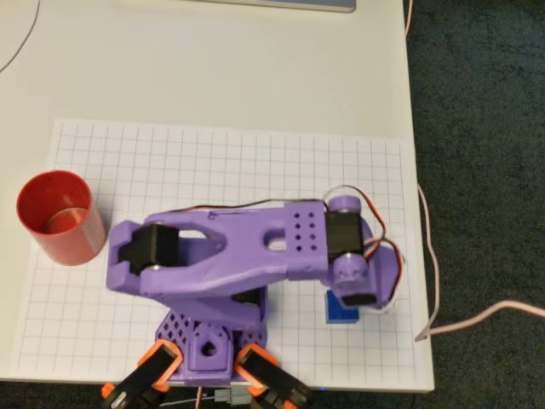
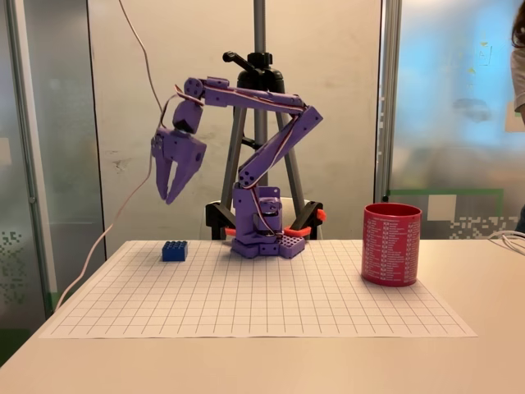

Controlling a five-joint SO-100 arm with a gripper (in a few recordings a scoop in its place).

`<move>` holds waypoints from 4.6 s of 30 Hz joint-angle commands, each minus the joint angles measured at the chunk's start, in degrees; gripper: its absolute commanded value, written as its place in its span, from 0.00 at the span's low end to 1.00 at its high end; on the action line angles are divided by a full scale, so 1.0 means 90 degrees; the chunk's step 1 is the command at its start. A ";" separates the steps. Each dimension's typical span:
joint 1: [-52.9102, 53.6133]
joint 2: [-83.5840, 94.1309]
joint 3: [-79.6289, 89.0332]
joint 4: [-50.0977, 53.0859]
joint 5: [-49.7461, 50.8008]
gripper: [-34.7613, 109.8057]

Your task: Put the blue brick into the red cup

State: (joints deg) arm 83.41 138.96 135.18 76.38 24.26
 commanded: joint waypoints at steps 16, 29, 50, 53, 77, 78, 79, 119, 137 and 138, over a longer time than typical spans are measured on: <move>-0.0195 -0.1670 -0.0566 0.0439 0.0342 0.24; -0.0459 -0.2266 -0.0635 0.0527 0.0479 0.64; -0.0801 -0.3770 -0.0156 -0.0029 0.0781 0.63; -0.0889 -0.3799 -0.0195 -0.0078 0.0723 0.47; -0.0371 -0.3730 -0.1533 0.0098 0.0049 0.24; -0.0361 -0.3691 -0.1758 0.0176 0.0000 0.24; -0.0361 -0.3643 -0.1953 0.0244 -0.0029 0.24; -1.3203 -0.0723 -0.4971 0.1748 -0.0791 0.24; -1.6045 -0.0283 -0.2227 0.1035 -0.0508 0.24; -1.6123 -0.0303 -0.2236 0.1074 -0.0498 0.24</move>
State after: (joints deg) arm -60.03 135.44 115.58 86.04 19.07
